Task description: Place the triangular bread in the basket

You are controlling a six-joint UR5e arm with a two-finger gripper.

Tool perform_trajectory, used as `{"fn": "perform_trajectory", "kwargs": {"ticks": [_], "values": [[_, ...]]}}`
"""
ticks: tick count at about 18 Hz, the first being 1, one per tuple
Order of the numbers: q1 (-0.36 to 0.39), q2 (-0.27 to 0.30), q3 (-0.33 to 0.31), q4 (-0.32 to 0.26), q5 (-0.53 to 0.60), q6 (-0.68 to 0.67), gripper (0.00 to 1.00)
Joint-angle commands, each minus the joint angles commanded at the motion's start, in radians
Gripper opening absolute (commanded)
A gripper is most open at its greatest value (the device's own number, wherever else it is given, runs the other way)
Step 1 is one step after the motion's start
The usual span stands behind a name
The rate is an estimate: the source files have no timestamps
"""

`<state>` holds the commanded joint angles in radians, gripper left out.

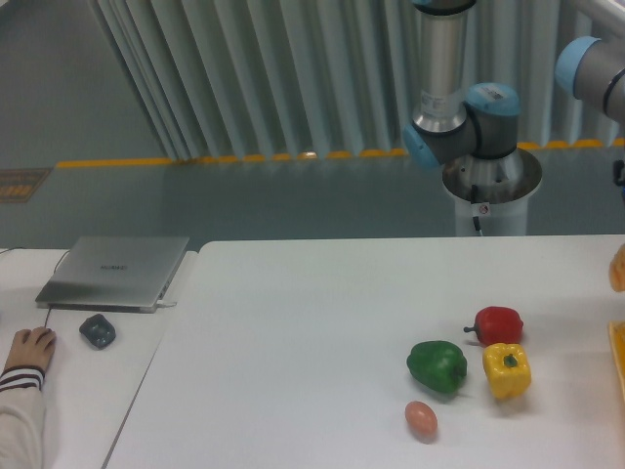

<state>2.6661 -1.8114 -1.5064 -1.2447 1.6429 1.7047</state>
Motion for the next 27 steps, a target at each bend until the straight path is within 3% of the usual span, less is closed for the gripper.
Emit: {"fn": "perform_trajectory", "kwargs": {"ticks": [4, 9, 11, 12, 13, 14, 15, 21, 27], "values": [[-0.003, -0.049, 0.012, 0.112, -0.002, -0.070, 0.00], [-0.002, -0.080, 0.034, 0.139, -0.018, -0.068, 0.05], [-0.003, -0.082, 0.034, 0.140, -0.018, -0.070, 0.17], [-0.003, -0.082, 0.034, 0.140, -0.020, -0.070, 0.18], [-0.005, -0.082, 0.034, 0.142, -0.020, -0.070, 0.32], [-0.005, -0.082, 0.031, 0.149, -0.020, -0.066, 0.69], [-0.005, -0.082, 0.026, 0.163, -0.020, -0.066, 1.00], [-0.012, -0.075, 0.009, 0.180, -0.020, -0.070, 1.00], [-0.057, -0.054, 0.002, 0.153, -0.041, -0.125, 1.00]]}}
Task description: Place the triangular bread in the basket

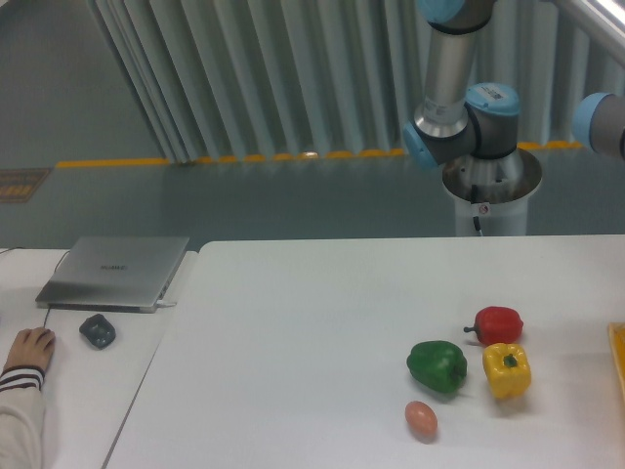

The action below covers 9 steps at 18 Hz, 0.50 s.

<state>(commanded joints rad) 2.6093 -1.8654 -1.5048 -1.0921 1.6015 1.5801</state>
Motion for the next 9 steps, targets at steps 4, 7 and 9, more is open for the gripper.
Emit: {"fn": "perform_trajectory", "kwargs": {"ticks": [4, 7, 9], "values": [[-0.057, 0.051, -0.049, -0.064, -0.058, -0.005, 1.00], [-0.101, 0.084, -0.095, -0.089, -0.048, -0.011, 1.00], [-0.097, 0.101, -0.100, -0.143, -0.046, -0.011, 1.00]]}}
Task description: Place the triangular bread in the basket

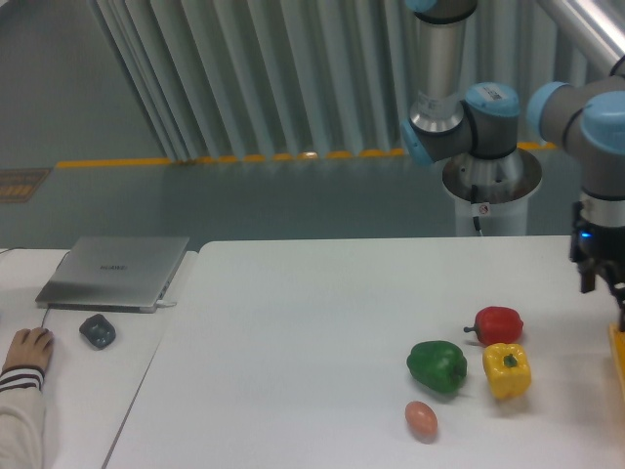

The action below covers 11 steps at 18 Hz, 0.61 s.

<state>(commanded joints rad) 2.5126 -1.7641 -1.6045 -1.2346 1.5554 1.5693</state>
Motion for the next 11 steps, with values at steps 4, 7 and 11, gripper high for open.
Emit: {"fn": "perform_trajectory", "kwargs": {"ticks": [4, 7, 11], "values": [[0.026, 0.028, 0.003, -0.072, 0.011, 0.000, 1.00], [0.026, 0.029, 0.003, -0.085, 0.021, 0.000, 1.00], [0.038, 0.032, 0.003, -0.086, 0.022, 0.002, 1.00]]}}
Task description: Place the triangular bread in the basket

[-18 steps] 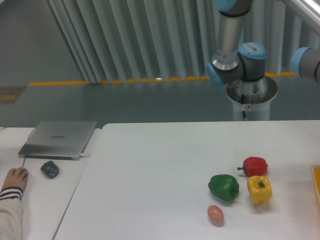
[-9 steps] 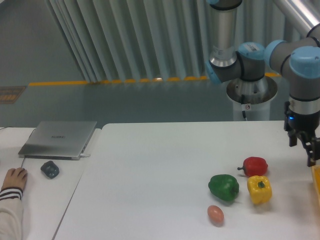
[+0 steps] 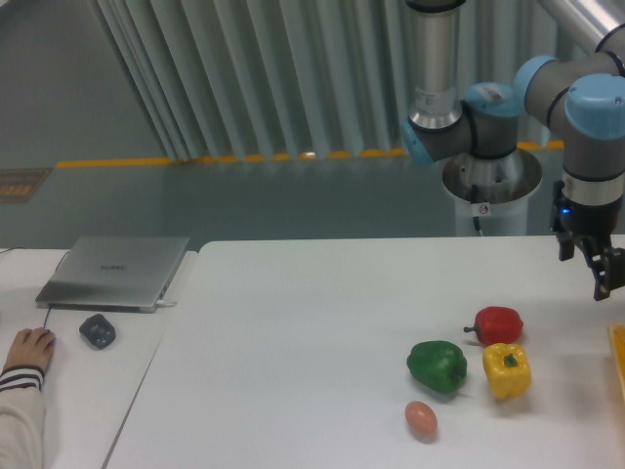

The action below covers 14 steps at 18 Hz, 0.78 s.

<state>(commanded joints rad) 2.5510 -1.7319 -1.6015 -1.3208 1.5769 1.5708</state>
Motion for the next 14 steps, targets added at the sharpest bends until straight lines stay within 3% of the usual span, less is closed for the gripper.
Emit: {"fn": "perform_trajectory", "kwargs": {"ticks": [14], "values": [[-0.001, 0.009, -0.008, -0.015, 0.000, 0.000, 1.00]]}}
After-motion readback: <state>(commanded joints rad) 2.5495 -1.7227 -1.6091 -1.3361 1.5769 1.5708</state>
